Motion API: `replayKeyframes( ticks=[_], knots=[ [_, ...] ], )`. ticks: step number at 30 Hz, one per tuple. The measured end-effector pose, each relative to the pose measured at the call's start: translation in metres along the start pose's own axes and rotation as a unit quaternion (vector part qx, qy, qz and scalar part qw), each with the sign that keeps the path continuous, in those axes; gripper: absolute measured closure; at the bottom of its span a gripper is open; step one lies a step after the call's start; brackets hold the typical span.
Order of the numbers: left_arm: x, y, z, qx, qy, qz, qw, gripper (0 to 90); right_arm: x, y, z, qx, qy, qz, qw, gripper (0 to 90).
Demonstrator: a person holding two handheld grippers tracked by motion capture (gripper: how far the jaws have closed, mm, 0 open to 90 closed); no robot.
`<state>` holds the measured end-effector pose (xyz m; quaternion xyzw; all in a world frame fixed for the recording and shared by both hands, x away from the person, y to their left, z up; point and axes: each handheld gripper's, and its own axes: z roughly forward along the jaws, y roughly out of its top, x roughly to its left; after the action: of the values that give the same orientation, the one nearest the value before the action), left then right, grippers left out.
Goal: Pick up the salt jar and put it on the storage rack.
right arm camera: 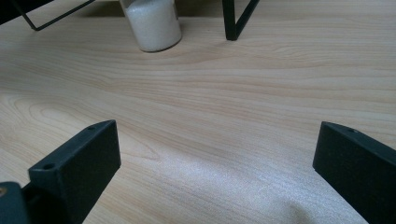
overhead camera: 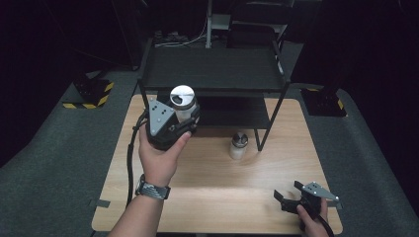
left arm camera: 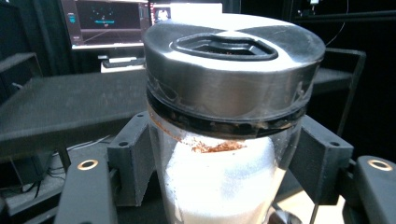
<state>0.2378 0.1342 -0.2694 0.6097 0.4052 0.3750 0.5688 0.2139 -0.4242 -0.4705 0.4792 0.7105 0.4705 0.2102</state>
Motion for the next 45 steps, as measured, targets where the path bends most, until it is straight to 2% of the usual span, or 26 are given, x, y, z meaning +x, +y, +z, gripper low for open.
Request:
replayKeyframes(
  ticks=[8, 11, 18, 21, 22, 25, 26, 27, 30, 35, 39, 41, 45],
  knots=[
    [-0.001, 0.021, 0.015, -0.014, 0.006, -0.004, 0.9999, 31.4, -0.001, 0.0, 0.0, 0.0, 0.002, 0.001, 1.0, 0.4],
    [-0.002, 0.03, 0.025, -0.024, 0.009, 0.001, 0.9997, 31.4, -0.001, 0.0, 0.0, -0.001, 0.003, 0.002, 1.0, 0.4],
    [-0.004, 0.041, 0.043, -0.029, 0.021, 0.008, 0.9993, 31.3, -0.003, -0.001, -0.001, -0.003, 0.005, 0.003, 1.0, 0.4],
    [-0.005, 0.046, 0.057, -0.027, 0.034, 0.01, 0.999, 31.3, -0.003, -0.001, -0.001, -0.003, 0.005, 0.001, 1.0, 0.4],
    [-0.005, 0.046, 0.057, -0.027, 0.034, 0.01, 0.999, 31.3, -0.003, -0.001, -0.001, -0.003, 0.005, 0.001, 1.0, 0.4],
    [-0.001, 0.047, 0.069, -0.026, 0.035, -0.006, 0.999, 31.3, -0.003, -0.002, -0.002, -0.004, 0.006, 0.001, 1.0, 0.4],
    [-0.001, 0.047, 0.069, -0.026, 0.035, -0.006, 0.999, 31.3, -0.003, -0.002, -0.002, -0.004, 0.006, 0.001, 1.0, 0.4],
    [-0.003, 0.048, 0.075, -0.025, 0.045, 0.0, 0.9987, 31.3, -0.003, -0.002, -0.002, -0.005, 0.006, 0.002, 1.0, 0.4],
    [-0.001, 0.05, 0.083, -0.022, 0.047, -0.007, 0.9987, 31.3, -0.003, -0.003, -0.003, -0.005, 0.006, -0.001, 1.0, 0.5],
    [-0.003, 0.054, 0.098, -0.009, 0.058, -0.001, 0.9983, 31.3, -0.005, -0.004, -0.004, -0.006, 0.006, 0.004, 1.0, 0.4],
    [-0.004, 0.055, 0.106, -0.002, 0.062, 0.001, 0.9981, 31.3, -0.006, -0.004, -0.005, -0.008, 0.006, 0.005, 0.9999, 0.4],
    [-0.002, 0.055, 0.112, 0.004, 0.062, -0.009, 0.9981, 31.3, -0.006, -0.005, -0.006, -0.009, 0.006, 0.006, 0.9999, 0.4],
    [0.0, 0.054, 0.118, 0.009, 0.062, -0.01, 0.9979, 31.3, -0.007, -0.005, -0.006, -0.009, 0.007, 0.007, 0.9999, 0.4]
  ],
)
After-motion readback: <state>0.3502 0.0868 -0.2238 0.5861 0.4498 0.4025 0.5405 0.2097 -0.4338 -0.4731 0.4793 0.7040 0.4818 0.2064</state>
